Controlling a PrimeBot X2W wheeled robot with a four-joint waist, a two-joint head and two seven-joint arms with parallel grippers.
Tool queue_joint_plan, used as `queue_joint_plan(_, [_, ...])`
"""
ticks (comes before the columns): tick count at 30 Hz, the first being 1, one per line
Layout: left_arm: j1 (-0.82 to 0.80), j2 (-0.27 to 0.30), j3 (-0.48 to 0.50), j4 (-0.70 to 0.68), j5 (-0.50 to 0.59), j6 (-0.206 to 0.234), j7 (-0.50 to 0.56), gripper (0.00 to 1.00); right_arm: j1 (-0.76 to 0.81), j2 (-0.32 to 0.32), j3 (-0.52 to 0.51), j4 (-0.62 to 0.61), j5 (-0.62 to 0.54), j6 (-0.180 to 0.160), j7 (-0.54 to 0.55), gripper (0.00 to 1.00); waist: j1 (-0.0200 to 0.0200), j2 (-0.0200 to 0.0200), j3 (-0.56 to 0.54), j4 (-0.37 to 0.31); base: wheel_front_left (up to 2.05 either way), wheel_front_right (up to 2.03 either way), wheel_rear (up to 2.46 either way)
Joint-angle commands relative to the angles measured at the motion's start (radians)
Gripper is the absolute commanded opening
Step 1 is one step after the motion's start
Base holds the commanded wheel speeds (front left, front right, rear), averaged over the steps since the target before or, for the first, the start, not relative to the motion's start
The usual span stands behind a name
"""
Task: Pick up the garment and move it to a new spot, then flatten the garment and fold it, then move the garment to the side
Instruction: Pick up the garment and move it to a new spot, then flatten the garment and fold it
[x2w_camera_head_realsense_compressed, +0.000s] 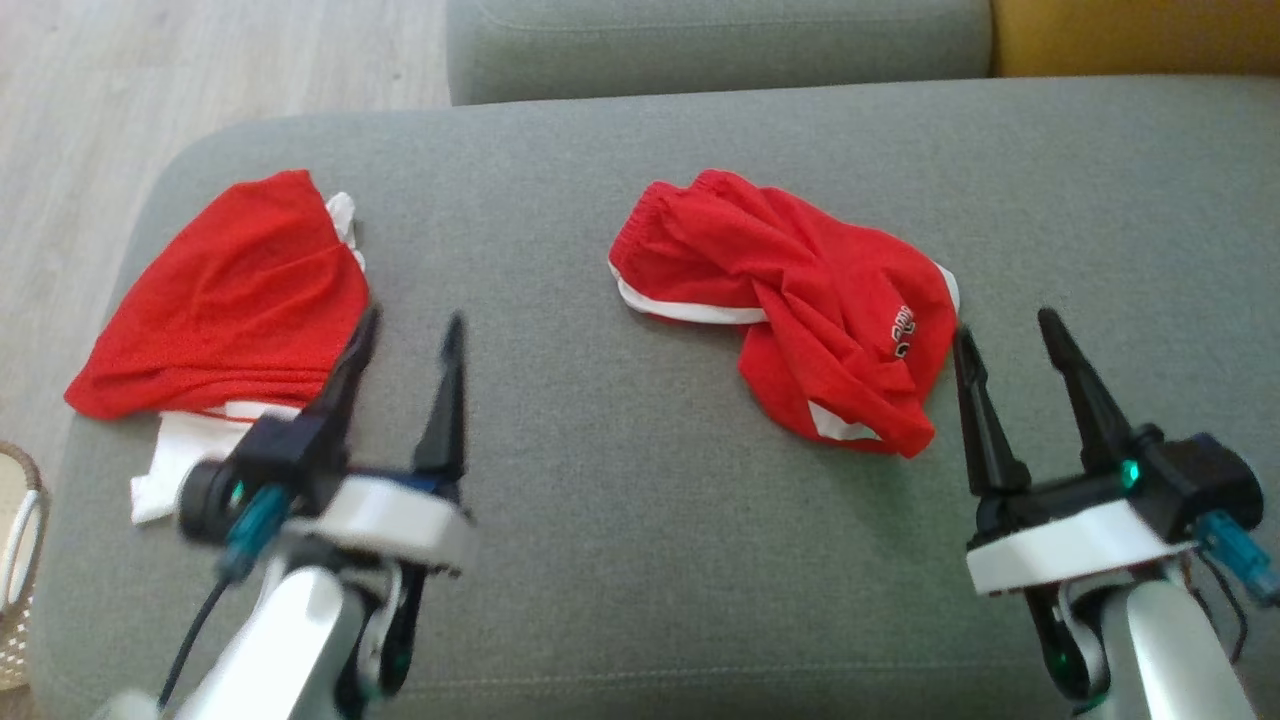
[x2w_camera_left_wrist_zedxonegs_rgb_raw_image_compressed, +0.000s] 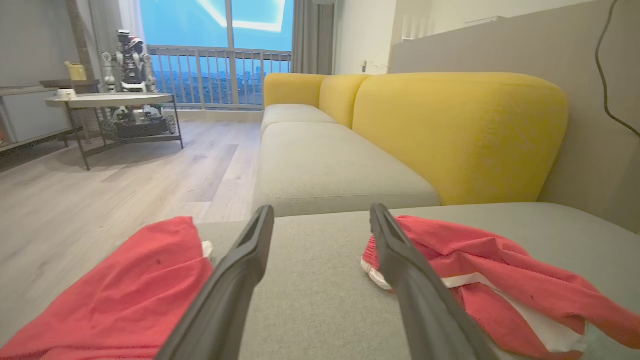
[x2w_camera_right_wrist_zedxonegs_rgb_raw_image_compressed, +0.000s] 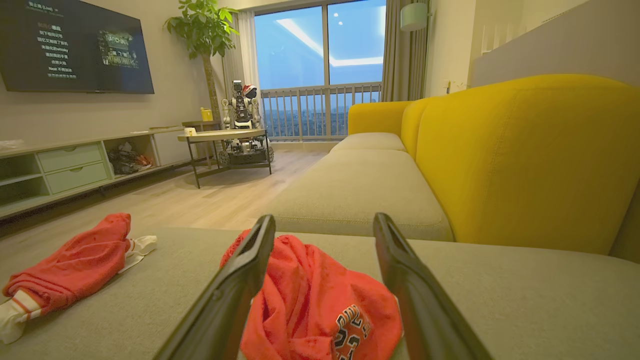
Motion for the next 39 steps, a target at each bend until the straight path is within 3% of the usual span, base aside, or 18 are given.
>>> queue_joint_plan(1, [-0.009,0.013,0.077,-0.057,0.014,0.006,-0.012,1.0,-0.015,0.002,0.021,-0.03,0.004,0.0,-0.006,1.0,0.0001,-0.0001,-0.005,0.007,0.0,0.0,0.0])
queue_joint_plan(5, [0.09,-0.026,0.171,-0.098,0.068,-0.006,-0.012,1.0,0.005,0.002,0.02,-0.025,0.01,0.0,-0.006,1.0,0.0001,-0.0001,-0.003,0.009,0.0,0.0,0.0])
queue_joint_plan(12, [0.138,-0.089,0.278,-0.097,0.134,-0.082,-0.012,1.0,0.01,0.002,0.025,0.0,0.011,0.0,-0.006,1.0,0.0001,-0.0001,0.002,0.008,0.0,0.0,0.0])
queue_joint_plan(27, [0.14,-0.182,0.364,-0.028,0.213,-0.209,-0.012,1.0,-0.101,0.002,0.119,0.249,-0.072,0.0,0.043,1.0,0.0001,-0.0001,0.049,0.045,0.0,0.0,0.0])
queue_joint_plan(28, [0.138,-0.186,0.368,-0.024,0.217,-0.215,-0.012,1.0,-0.113,0.002,0.118,0.266,-0.075,0.0,0.048,0.38,0.0001,-0.0001,0.05,0.05,0.0,0.0,0.0])
queue_joint_plan(29, [0.137,-0.19,0.372,-0.021,0.22,-0.219,-0.012,1.0,-0.123,0.002,0.117,0.28,-0.081,0.0,0.048,0.0,0.0001,-0.0001,0.051,0.054,0.0,0.0,0.0])
queue_joint_plan(34, [0.14,-0.202,0.387,-0.01,0.232,-0.234,-0.012,1.0,-0.149,0.002,0.104,0.307,-0.066,0.0,0.045,0.0,0.0001,-0.0001,0.05,0.065,0.0,0.0,0.0])
queue_joint_plan(39, [0.148,-0.215,0.402,-0.001,0.244,-0.248,-0.012,1.0,-0.154,0.002,0.015,0.296,-0.029,0.0,0.067,0.0,0.0001,-0.0001,0.043,0.067,0.0,0.0,0.0])
